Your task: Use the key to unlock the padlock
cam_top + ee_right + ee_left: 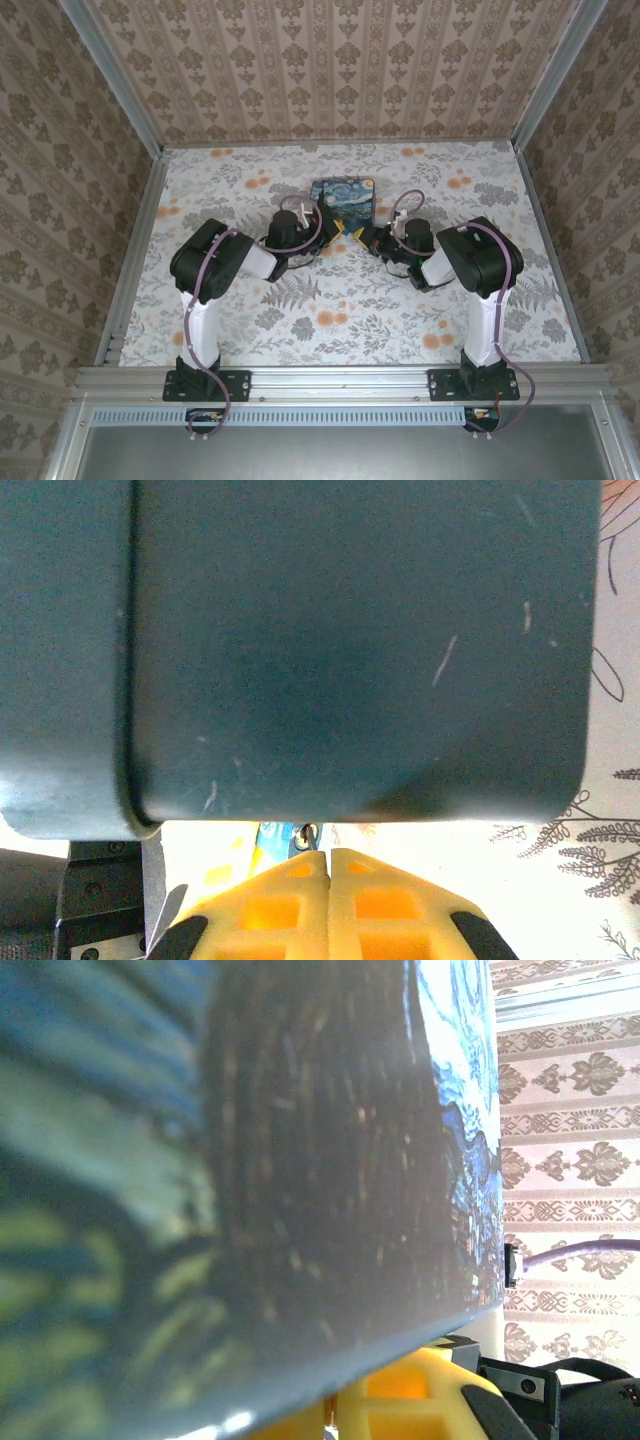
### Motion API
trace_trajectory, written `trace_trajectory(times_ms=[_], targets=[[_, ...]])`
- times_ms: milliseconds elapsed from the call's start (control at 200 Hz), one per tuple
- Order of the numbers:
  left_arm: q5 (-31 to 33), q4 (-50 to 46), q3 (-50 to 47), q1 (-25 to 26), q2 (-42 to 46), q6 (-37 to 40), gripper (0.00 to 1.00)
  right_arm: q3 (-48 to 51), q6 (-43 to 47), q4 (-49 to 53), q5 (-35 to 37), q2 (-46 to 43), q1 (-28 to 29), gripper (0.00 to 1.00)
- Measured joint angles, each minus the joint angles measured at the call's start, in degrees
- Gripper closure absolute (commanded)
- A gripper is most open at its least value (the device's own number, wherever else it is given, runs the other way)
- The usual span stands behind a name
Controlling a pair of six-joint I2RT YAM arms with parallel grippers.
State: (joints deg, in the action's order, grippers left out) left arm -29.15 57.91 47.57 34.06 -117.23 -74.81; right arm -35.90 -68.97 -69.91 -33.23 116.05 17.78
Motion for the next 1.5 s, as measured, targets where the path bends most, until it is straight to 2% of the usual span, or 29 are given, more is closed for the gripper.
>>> trace_trajectory(times_ms=[450,975,1500], targets=[[-1.7,-5.6,2.1,0.0,0.7,0.7,1.0,0.5,1.7,-1.1,-1.3,0.1,-0.8,1.0],[-4.7,-5.7,2.8,-0.1,0.7,-2.8,1.0,1.8,4.2,-0.1,-2.4,-3.1,-1.3,1.0],[-4.7,-4.7,2.9,-0.3,0.7,-6.6,1.0,0.7,7.4,-0.5,-3.2,-2.0,-1.5,1.0]])
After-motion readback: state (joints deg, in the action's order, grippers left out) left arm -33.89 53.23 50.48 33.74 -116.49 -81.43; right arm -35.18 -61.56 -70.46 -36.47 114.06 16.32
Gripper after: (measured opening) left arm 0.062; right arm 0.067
